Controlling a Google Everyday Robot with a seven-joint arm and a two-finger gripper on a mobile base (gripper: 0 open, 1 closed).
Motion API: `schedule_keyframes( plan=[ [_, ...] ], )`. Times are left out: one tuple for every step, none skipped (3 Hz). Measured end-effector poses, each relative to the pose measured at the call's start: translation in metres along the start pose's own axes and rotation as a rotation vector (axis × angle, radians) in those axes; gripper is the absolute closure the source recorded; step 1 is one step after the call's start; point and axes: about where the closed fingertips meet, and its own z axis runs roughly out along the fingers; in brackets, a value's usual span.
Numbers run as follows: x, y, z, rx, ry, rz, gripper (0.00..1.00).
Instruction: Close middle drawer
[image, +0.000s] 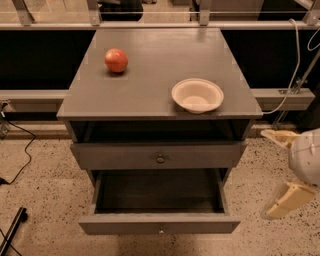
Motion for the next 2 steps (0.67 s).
schedule_keyframes(
  plan=[
    [0.002,0.001,0.016,-0.028,0.013,0.030,0.00],
    [0.003,0.021,0.047,-0.053,-0.014,0.050,0.00]
  ],
)
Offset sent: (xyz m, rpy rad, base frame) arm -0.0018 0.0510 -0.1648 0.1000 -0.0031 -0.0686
